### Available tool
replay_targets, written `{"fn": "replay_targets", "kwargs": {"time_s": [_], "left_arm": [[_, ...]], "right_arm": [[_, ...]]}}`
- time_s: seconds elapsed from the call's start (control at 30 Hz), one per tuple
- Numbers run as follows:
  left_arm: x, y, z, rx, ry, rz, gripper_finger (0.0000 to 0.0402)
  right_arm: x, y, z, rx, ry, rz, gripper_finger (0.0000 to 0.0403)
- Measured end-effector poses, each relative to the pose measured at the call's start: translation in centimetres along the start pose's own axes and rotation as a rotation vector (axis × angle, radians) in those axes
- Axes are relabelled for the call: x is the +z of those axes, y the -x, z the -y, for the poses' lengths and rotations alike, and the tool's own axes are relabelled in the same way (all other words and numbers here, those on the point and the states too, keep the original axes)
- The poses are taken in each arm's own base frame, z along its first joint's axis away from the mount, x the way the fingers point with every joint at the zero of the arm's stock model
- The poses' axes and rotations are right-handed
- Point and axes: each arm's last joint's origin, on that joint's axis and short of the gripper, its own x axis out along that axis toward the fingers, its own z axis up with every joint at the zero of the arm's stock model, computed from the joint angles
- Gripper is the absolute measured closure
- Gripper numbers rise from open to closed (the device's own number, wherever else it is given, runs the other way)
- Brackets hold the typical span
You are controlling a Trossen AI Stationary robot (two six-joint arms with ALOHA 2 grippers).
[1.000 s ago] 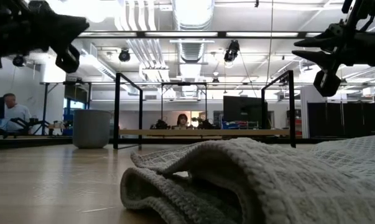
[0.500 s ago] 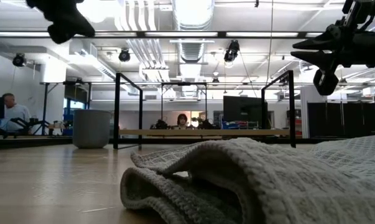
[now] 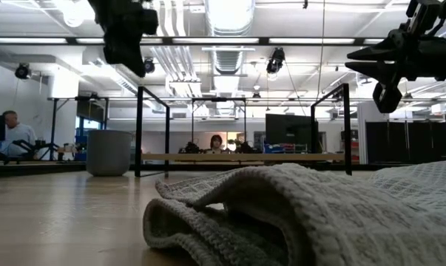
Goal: Stack small to large cups/mugs on shelf
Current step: Put the blue mug on the shelf
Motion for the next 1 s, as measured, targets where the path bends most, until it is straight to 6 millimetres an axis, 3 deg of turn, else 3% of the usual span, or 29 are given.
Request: {"fn": "replay_targets", "kwargs": {"time_s": [0.27, 0.43, 0.73, 1.0], "left_arm": [[-0.5, 0.2, -0.2, 0.094, -0.031, -0.339, 0.0369], [-0.8, -0.1, -0.3, 0.1, -0.081, -0.403, 0.0369], [-0.2, -3.2, -0.5, 0.105, -0.102, -0.502, 0.0363], [-0.7, -5.4, -1.4, 0.219, -0.178, -0.731, 0.0307]], "right_arm": [[0.0, 0.0, 0.0, 0.002, -0.003, -0.001, 0.0344], [0.0, 0.0, 0.0, 0.003, -0.003, 0.0, 0.0344], [0.0, 0.0, 0.0, 0.003, -0.003, 0.0, 0.0344], [0.0, 0.0, 0.0, 0.003, -0.003, 0.0, 0.0344]]}}
